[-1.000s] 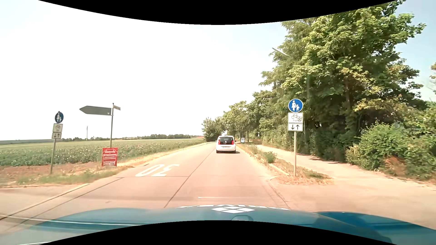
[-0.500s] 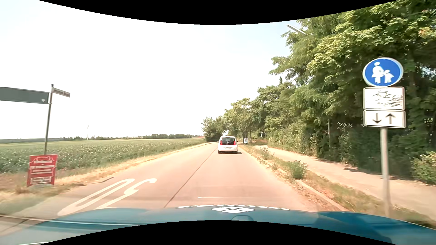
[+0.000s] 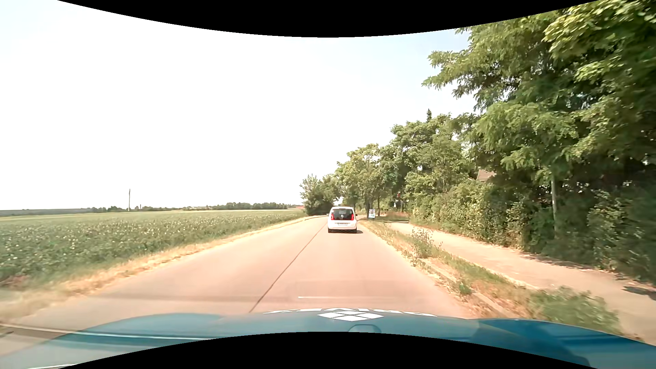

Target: Follow the waypoints while adhering to traffic rules and regulations

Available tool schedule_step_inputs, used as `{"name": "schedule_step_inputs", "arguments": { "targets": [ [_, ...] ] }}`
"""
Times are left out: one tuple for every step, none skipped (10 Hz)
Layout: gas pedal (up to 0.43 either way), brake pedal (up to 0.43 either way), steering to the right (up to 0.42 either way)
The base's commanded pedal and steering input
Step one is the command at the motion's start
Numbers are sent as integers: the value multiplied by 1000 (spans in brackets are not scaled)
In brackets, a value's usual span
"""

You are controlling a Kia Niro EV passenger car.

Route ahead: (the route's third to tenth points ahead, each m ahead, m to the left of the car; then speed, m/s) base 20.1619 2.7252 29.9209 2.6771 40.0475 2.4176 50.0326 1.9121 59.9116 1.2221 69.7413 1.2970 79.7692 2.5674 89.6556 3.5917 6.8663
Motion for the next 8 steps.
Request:
{"name": "schedule_step_inputs", "arguments": {
  "targets": [
    [110,0,11],
    [110,0,11],
    [110,0,11],
    [110,0,10],
    [110,0,8],
    [110,0,6],
    [110,0,5],
    [110,0,4]
  ]
}}
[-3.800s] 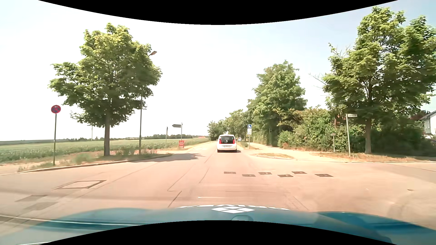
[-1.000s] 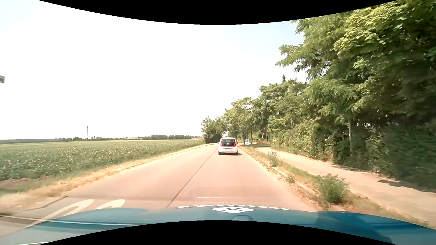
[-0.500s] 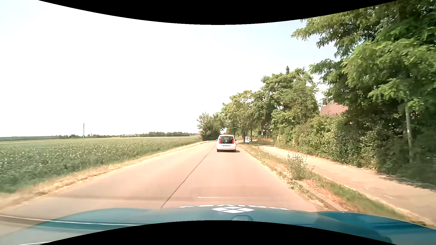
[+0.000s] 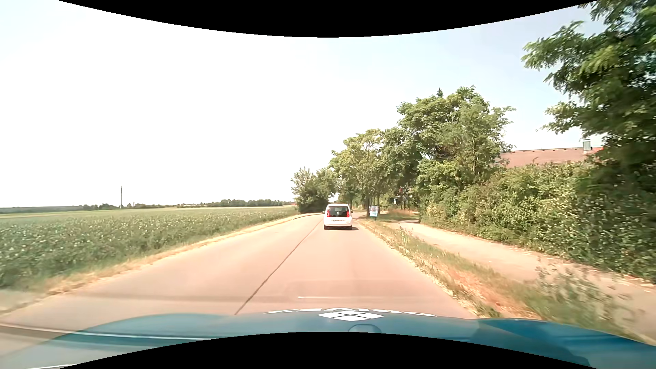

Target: Follow the waypoints while adhering to traffic rules and regulations

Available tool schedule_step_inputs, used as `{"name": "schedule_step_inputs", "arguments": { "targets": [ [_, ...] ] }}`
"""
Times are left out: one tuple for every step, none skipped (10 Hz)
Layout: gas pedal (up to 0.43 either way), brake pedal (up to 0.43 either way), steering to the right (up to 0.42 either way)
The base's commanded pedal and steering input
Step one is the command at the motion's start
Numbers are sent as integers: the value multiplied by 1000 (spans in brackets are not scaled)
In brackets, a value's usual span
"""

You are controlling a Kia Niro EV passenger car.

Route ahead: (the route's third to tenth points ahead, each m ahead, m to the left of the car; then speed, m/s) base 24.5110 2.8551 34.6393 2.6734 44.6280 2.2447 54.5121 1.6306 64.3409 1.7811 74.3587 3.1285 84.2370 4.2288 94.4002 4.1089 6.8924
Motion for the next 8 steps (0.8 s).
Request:
{"name": "schedule_step_inputs", "arguments": {
  "targets": [
    [110,0,2],
    [110,0,1],
    [110,0,1],
    [110,0,1],
    [110,0,0],
    [110,0,-2],
    [110,0,-4],
    [118,0,-3]
  ]
}}
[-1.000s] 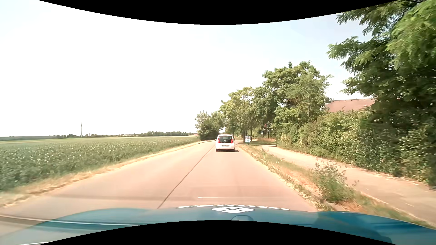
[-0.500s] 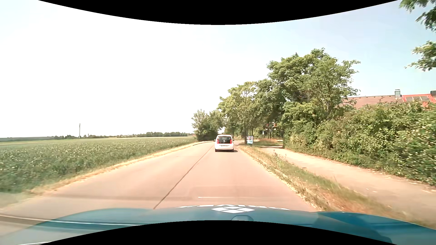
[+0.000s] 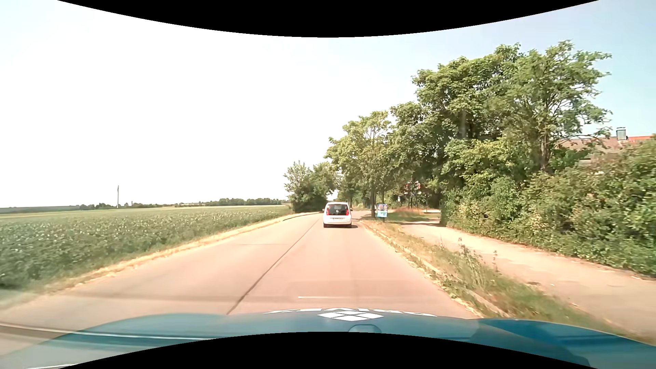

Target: Follow the waypoints while adhering to traffic rules and regulations

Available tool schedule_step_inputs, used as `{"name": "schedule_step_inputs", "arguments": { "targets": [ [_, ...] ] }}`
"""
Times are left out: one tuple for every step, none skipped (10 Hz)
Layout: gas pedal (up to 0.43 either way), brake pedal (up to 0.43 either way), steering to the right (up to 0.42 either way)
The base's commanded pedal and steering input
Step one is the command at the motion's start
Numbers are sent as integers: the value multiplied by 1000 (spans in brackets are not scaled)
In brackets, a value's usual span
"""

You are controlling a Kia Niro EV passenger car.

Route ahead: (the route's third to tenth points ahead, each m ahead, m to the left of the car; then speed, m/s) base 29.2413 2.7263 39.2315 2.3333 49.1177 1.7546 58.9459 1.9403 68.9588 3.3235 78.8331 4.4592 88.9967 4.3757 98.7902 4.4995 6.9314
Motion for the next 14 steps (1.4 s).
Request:
{"name": "schedule_step_inputs", "arguments": {
  "targets": [
    [118,0,-3],
    [118,0,-3],
    [118,0,-3],
    [118,0,-3],
    [118,0,-2],
    [118,0,0],
    [118,0,2],
    [118,0,5],
    [118,0,6],
    [118,0,6],
    [118,0,6],
    [118,0,6],
    [118,0,6],
    [118,0,6]
  ]
}}
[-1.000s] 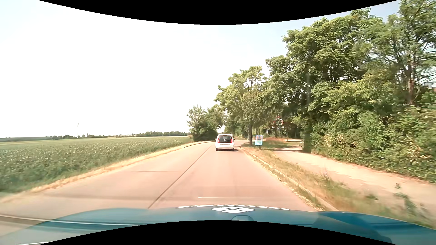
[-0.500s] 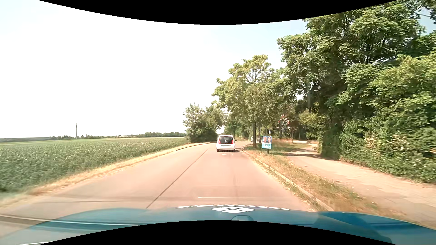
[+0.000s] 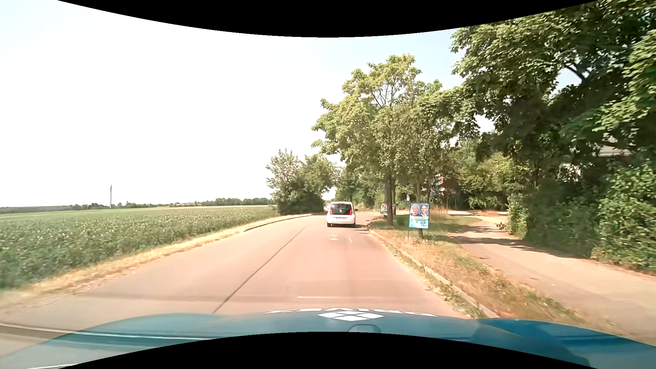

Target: Follow the waypoints while adhering to traffic rules and regulations

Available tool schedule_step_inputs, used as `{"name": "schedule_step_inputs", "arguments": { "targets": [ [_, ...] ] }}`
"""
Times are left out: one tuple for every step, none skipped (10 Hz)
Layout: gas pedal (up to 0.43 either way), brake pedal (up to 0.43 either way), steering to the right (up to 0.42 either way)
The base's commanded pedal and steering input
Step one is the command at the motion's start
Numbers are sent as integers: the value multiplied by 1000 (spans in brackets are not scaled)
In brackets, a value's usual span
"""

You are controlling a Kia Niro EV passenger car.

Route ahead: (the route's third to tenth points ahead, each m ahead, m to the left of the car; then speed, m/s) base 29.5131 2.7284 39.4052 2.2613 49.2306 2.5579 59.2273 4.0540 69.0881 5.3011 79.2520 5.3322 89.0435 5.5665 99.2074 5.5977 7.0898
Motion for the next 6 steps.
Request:
{"name": "schedule_step_inputs", "arguments": {
  "targets": [
    [118,0,6],
    [118,0,5],
    [118,0,5],
    [118,0,5],
    [118,0,5],
    [118,0,5]
  ]
}}
